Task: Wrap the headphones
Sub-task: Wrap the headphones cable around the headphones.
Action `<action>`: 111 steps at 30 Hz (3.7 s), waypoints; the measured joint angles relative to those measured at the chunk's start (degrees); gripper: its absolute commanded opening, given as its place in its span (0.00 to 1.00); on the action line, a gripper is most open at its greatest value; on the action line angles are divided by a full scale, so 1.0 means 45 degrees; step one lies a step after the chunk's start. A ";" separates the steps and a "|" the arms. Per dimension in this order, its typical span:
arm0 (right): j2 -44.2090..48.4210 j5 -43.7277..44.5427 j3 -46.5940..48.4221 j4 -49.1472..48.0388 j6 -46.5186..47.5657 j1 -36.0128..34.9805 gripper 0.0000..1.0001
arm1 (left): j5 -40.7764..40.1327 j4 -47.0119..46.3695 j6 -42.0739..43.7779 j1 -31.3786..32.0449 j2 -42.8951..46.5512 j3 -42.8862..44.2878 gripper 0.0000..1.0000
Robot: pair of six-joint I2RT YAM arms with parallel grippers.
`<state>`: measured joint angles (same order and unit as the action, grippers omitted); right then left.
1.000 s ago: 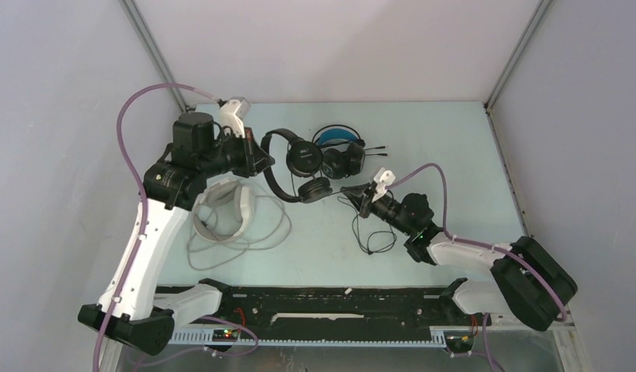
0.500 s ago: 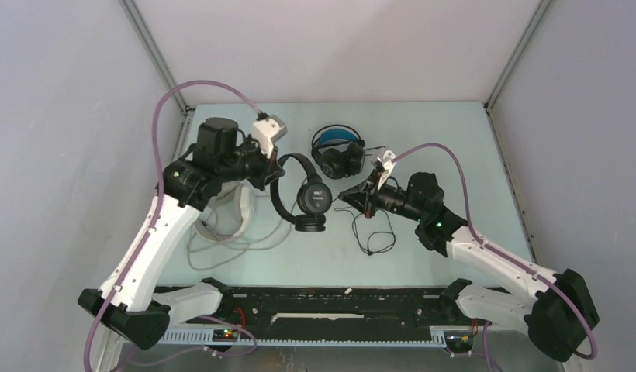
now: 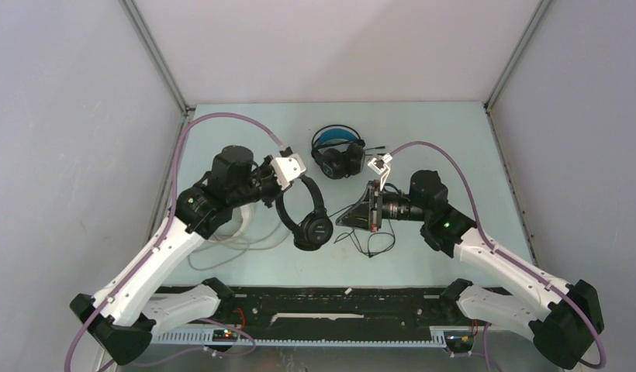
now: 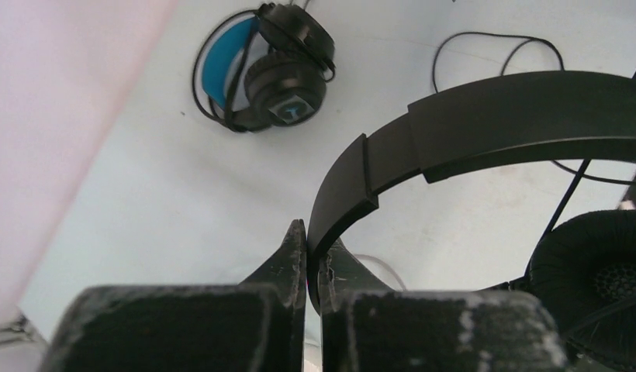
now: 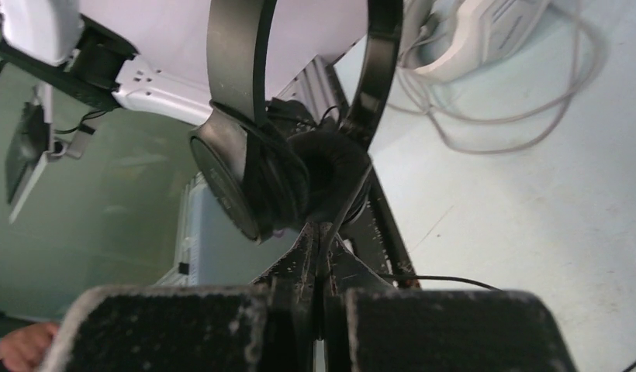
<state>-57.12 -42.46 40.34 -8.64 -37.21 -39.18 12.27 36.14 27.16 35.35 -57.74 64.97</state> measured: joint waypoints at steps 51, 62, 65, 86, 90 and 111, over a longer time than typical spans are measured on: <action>-0.4206 -0.0301 0.5149 -0.0831 -0.2594 -0.2006 0.04 | -0.4726 0.0860 -0.3978 0.0340 -0.2127 0.1540 0.00; -0.4707 0.0282 0.6261 0.0262 -0.1613 -0.2113 0.11 | -0.5085 0.0831 -0.4979 0.0340 -0.1666 0.1525 0.00; -0.4736 0.0529 0.6261 0.0554 -0.1292 -0.2370 0.12 | -0.5149 0.0894 -0.5323 0.0340 -0.1666 0.1525 0.00; -0.5863 0.4114 0.8000 0.3891 0.2370 -0.4007 0.12 | -0.5819 0.1758 -0.8417 -0.0092 -0.1666 0.1700 0.00; -0.5450 0.6241 0.7893 0.4197 0.3473 -0.4609 0.12 | -0.6052 0.1715 -0.9432 -0.0287 -0.1608 0.1875 0.00; -0.2045 1.0647 0.1651 -0.0457 0.7091 -0.6290 0.30 | -0.5411 0.1472 -1.2041 -0.1103 -0.0549 0.2322 0.00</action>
<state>-66.32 5.45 47.77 -10.70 -5.30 -67.48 -12.08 42.76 -27.03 30.39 -60.20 75.42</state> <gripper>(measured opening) 0.226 0.033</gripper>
